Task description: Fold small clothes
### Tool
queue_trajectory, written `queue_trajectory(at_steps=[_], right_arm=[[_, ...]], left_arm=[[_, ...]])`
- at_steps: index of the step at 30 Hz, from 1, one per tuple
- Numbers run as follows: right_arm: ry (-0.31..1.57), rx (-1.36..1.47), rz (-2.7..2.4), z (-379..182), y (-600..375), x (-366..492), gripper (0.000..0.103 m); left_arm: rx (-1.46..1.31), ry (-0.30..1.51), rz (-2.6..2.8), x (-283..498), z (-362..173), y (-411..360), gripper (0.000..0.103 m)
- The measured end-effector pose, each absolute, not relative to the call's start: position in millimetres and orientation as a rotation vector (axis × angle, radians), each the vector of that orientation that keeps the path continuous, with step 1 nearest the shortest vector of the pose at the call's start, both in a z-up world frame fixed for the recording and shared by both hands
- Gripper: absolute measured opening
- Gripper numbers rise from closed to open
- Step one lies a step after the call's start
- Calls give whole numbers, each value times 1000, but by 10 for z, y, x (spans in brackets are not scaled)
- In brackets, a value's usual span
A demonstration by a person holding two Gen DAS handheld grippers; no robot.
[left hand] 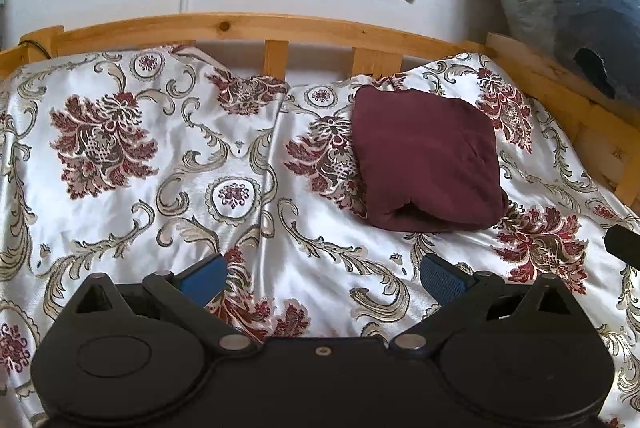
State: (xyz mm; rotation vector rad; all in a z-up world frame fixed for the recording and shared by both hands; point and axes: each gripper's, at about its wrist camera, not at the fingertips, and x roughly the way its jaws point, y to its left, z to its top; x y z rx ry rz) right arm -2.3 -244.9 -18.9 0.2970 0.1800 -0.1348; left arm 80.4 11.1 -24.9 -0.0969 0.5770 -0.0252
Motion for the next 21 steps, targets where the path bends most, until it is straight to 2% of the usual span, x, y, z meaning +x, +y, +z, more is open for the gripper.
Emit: queue_trajectory(at_steps=[21], right_arm=[[220, 275, -142, -249, -2414, 73, 103]], left_arm=[[-52, 558, -46, 766, -238, 53, 102]])
